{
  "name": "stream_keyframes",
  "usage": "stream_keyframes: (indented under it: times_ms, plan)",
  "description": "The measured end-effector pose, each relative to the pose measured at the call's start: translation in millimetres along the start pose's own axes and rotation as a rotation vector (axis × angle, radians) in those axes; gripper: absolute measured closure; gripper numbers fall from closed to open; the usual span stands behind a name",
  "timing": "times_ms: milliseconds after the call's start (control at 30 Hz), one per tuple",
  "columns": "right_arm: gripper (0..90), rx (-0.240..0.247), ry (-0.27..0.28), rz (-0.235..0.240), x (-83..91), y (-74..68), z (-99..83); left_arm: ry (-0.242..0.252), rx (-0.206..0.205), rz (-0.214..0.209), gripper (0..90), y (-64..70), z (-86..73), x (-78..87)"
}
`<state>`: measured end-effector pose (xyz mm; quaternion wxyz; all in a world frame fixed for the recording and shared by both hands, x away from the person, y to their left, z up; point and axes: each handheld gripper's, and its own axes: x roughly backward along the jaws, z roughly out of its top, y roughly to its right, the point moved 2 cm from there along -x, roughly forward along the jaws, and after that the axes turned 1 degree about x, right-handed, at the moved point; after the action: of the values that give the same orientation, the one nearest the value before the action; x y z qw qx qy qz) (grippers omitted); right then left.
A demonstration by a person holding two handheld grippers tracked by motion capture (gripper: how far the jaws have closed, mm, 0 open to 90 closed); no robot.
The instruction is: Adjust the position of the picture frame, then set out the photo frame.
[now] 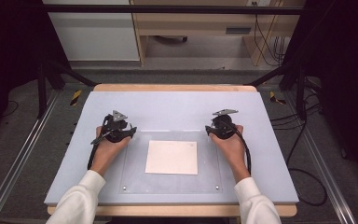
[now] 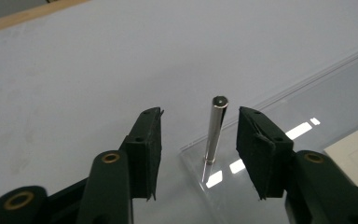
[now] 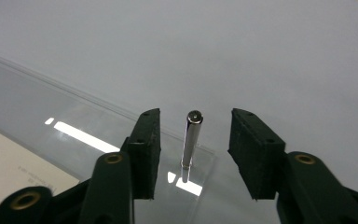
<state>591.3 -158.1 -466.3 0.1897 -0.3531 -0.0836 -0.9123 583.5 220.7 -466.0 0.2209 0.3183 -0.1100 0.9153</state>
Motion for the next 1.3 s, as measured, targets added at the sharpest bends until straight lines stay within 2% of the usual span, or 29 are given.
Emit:
stream_keyframes:
  times_ms: [133, 300, 433, 533, 600, 733, 767, 800, 867, 933, 1100, 1167, 1233, 1300]
  plan:
    - [41.6, 0.031, 0.042, -0.006, 7.6, -3.9, -0.2, 0.052, -0.012, 0.003, 39.4, 2.3, 0.5, 8.8]
    - [28.4, 0.081, 0.101, -0.024, 12.2, -8.8, -0.7, 0.087, 0.024, -0.017, 23.6, 2.3, 0.7, 15.0]
    - [21.9, 0.103, 0.129, -0.032, 17.1, -11.9, 0.4, 0.145, 0.044, -0.055, 13.9, 3.1, 1.8, 20.5]
    - [21.8, 0.127, 0.133, -0.041, 18.9, -14.1, -0.1, 0.167, 0.021, -0.067, 11.4, 4.2, 0.7, 22.2]
    - [26.9, 0.145, 0.133, -0.048, 18.8, -14.9, -0.6, 0.173, 0.003, -0.059, 12.1, 4.2, -0.7, 22.4]
    - [40.4, 0.16, 0.138, -0.075, 15.0, -16.8, -1.9, 0.146, 0.014, -0.054, 21.1, 5.4, -4.7, 18.6]
    - [42.9, 0.164, 0.136, -0.082, 13.9, -16.9, -2.2, 0.139, 0.006, -0.036, 23.7, 6.1, -6.0, 17.2]
    - [46.1, 0.163, 0.133, -0.087, 12.1, -16.9, -2.6, 0.136, 0.005, -0.022, 26.5, 6.8, -7.1, 16.0]
    - [49.8, 0.152, 0.13, -0.085, 10.1, -16.2, -3.0, 0.129, 0.003, -0.021, 36.4, 8.3, -8.1, 13.2]
    - [54.0, 0.145, 0.122, -0.097, 8.1, -14.4, -3.3, 0.132, 0.007, -0.023, 40.2, 9.9, -8.2, 10.9]
    - [64.9, 0.138, 0.095, -0.1, 2.0, -11.8, -4.8, 0.119, 0.02, -0.009, 55.7, 11.9, -8.7, 3.2]
    - [70.7, 0.146, 0.084, -0.104, -0.8, -11.2, -4.8, 0.114, 0.02, -0.006, 67.4, 12.3, -9.6, -0.2]
    - [74.7, 0.149, 0.085, -0.102, -1.9, -11.1, -4.1, 0.109, 0.014, 0.011, 71.4, 11.9, -10.2, -2.0]
    - [79.6, 0.148, 0.089, -0.099, -3.1, -11.3, -3.0, 0.107, 0.03, 0.014, 77.8, 9.7, -10.5, -2.2]
